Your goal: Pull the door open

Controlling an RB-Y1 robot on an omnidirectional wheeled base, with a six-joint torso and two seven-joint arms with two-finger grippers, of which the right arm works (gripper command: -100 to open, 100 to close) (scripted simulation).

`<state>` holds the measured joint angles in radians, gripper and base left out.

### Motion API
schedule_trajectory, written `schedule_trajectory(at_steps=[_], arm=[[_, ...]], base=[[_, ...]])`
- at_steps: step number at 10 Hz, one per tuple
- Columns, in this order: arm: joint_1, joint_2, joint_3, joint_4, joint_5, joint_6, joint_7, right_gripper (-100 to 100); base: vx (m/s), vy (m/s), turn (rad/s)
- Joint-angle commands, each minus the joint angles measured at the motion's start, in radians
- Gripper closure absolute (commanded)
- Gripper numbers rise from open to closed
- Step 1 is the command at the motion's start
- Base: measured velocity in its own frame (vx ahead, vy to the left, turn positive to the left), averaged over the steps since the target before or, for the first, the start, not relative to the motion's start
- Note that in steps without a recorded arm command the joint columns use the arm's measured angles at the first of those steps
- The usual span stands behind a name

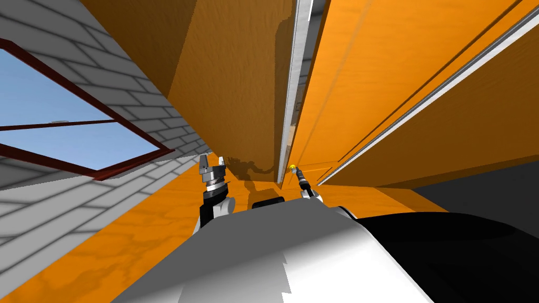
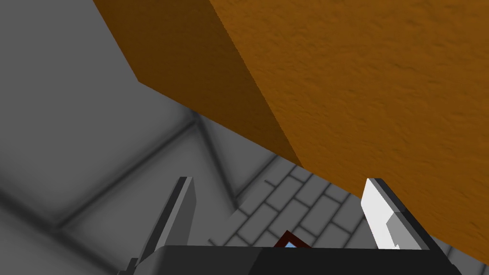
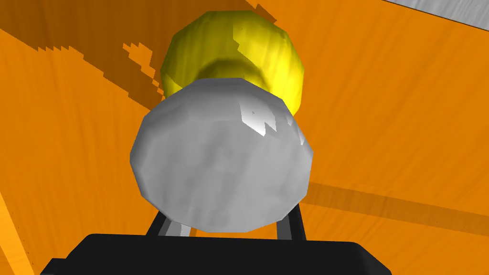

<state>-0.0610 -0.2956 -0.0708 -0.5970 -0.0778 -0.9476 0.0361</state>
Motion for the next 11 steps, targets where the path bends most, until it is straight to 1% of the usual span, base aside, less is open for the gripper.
schedule_trajectory(at_steps=[1, 2, 3, 4, 5, 6, 7, 8, 10, 11], arm=[[-0.002, 0.02, 0.019, -0.017, -0.003, 0.007, -0.031, 100], [-0.002, 0.02, 0.027, -0.019, -0.021, 0.01, -0.067, 100], [-0.002, 0.02, 0.027, -0.019, -0.021, 0.01, -0.073, 100], [-0.003, 0.02, 0.036, -0.02, -0.04, 0.013, -0.113, 100], [-0.003, 0.02, 0.036, -0.02, -0.04, 0.013, -0.114, 100], [-0.004, 0.02, 0.045, -0.022, -0.059, 0.016, -0.149, 100], [-0.004, 0.02, 0.045, -0.022, -0.059, 0.016, -0.156, 100], [-0.005, 0.02, 0.053, -0.024, -0.077, 0.019, -0.193, 100], [-0.005, 0.02, 0.053, -0.024, -0.077, 0.019, -0.198, 100], [-0.005, 0.02, 0.062, -0.026, -0.096, 0.022, -0.239, 100]], base=[[-0.033, -0.017, 0.018], [-0.046, -0.012, 0.082], [-0.036, -0.014, 0.055], [-0.033, -0.03, 0.048], [-0.029, -0.025, 0.034], [-0.042, -0.021, 0.058], [-0.04, -0.016, 0.037], [-0.043, -0.011, 0.084], [-0.017, -0.013, 0.017], [-0.028, -0.016, 0.076]])
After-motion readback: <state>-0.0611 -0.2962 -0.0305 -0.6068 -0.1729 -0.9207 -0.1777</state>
